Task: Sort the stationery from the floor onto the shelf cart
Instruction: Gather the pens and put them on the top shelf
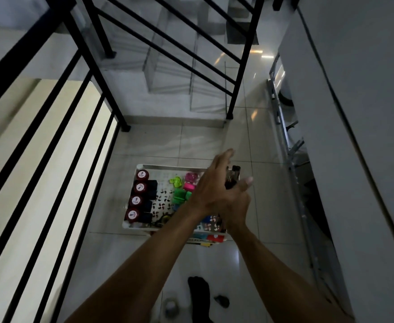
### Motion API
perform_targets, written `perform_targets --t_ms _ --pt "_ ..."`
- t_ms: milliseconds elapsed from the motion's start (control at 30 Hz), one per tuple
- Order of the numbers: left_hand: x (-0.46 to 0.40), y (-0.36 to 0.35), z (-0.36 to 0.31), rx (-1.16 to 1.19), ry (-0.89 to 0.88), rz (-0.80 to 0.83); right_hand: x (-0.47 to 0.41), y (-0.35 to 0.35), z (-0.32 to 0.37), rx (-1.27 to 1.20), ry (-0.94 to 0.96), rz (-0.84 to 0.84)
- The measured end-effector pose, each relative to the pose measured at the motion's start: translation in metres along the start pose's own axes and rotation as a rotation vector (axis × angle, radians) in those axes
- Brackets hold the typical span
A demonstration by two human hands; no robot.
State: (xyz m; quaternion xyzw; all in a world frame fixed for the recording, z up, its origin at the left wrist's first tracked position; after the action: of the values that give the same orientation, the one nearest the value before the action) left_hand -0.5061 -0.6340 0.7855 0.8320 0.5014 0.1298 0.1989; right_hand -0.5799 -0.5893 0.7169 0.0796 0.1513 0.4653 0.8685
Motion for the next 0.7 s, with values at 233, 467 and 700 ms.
perform_targets --t_ms 233,467,700 --pt "0.021 0.04 0.02 0.139 -0.062 -0.34 -0.011 -0.002 0.005 -0.085 0.078 0.026" --pt "0.034 0.04 0.039 0.076 0.052 -0.251 0.002 0.003 -0.012 -0.09 -0.051 -0.09" --pt "0.04 0.028 0.049 0.042 0.1 -0.254 -0.001 -0.003 0.001 -0.206 0.023 -0.023"
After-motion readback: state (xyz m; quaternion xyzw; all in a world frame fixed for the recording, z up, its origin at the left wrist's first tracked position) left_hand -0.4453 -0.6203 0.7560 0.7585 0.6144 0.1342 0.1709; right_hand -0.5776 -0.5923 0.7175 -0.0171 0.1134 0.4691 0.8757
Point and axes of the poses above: each hand's wrist, its own x-axis away from the middle knuckle, its own y-axis out of the back of the hand, z = x × y, the point moved 3 cm from there along -x, towards the middle knuckle, and after that the axes turned 5 degrees about y, right-handed, at the moved point
